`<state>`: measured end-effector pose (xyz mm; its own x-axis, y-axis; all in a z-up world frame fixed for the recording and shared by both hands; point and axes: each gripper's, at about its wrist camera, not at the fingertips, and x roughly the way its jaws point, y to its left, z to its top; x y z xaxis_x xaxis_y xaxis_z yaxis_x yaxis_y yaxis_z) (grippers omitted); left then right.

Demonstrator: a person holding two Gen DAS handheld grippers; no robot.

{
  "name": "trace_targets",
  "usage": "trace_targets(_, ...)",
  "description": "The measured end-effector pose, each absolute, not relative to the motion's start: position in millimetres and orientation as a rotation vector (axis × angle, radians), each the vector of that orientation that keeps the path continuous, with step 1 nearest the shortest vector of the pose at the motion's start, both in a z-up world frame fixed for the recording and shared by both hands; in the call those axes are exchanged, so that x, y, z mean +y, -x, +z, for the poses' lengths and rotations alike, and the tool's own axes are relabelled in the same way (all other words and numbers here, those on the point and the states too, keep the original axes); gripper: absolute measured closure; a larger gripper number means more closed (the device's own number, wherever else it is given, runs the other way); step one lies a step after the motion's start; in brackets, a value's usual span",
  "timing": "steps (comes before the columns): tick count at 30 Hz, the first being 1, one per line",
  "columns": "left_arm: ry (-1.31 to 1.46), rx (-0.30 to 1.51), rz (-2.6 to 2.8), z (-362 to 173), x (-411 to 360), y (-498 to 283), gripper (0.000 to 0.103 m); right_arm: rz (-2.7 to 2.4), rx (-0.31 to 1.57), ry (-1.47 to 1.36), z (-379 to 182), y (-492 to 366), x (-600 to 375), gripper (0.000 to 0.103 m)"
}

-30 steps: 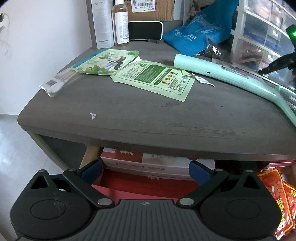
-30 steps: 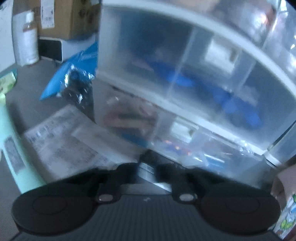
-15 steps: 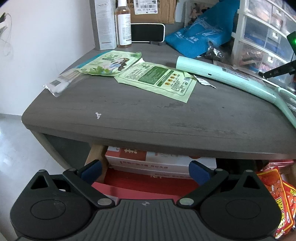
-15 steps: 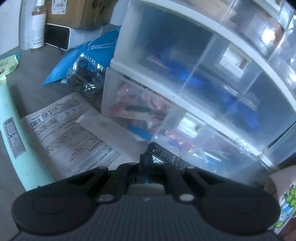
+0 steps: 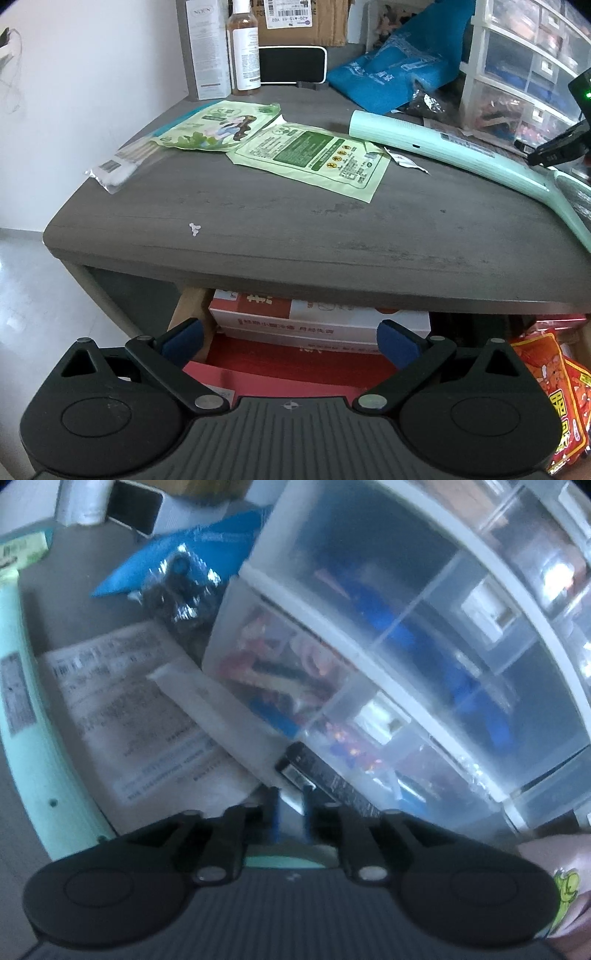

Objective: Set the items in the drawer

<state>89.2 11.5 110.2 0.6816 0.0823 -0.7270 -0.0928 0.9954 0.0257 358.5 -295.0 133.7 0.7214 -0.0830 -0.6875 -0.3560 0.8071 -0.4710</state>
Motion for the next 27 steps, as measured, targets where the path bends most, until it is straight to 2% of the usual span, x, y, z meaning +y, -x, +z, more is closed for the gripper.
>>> trace_targets(2, 0.011, 0.816, 0.098, 110.1, 11.2, -89.5, 0.002, 0.145, 0.74, 0.635, 134.5, -359.0, -296.7, 0.056)
trace_targets(3, 0.012, 0.817, 0.099, 110.0, 11.3, -89.8, 0.002, 0.139, 0.736, 0.638, 135.1, -359.7, -297.6, 0.05)
trace_targets(9, 0.011, 0.818, 0.101, 109.5, 11.0, -89.8, 0.002, 0.132, 0.736, 0.652, 138.3, -366.9, -303.8, 0.029)
trace_targets(20, 0.014, 0.83, 0.107, 105.6, 13.1, -91.1, 0.002, 0.119, 0.688, 0.558, 137.3, -375.8, -315.8, 0.018)
trace_targets(27, 0.009, 0.831, 0.095, 105.5, 9.2, -92.3, 0.002, 0.082, 0.575, 0.541, 127.7, -363.9, -312.9, 0.018)
